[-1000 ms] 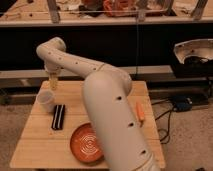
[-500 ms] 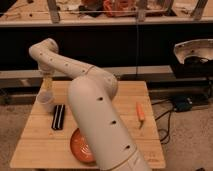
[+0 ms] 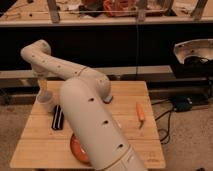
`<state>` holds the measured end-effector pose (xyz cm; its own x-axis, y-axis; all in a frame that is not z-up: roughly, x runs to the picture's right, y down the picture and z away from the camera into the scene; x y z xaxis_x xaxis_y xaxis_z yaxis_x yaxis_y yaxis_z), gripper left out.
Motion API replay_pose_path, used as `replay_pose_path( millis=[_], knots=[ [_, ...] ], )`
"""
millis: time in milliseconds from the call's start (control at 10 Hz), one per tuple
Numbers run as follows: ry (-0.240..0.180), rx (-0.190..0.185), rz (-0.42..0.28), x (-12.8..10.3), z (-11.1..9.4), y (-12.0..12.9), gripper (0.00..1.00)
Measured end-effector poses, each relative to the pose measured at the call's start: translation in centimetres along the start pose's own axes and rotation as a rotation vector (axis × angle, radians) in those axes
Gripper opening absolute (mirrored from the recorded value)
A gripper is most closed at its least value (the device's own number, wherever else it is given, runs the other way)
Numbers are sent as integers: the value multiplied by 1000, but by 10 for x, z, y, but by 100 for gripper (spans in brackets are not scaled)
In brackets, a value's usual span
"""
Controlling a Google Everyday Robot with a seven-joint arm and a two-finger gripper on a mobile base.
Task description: Place the ceramic cup in the ceramic bowl
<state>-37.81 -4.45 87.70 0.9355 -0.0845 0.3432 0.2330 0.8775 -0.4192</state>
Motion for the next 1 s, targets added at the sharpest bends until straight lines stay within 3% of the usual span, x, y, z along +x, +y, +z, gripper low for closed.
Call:
replay_pose_path(
  millis=[400, 1000],
  knots=[
    [26, -13, -10, -6, 8, 16, 80],
    [29, -13, -30, -2, 24, 22, 80]
  ],
)
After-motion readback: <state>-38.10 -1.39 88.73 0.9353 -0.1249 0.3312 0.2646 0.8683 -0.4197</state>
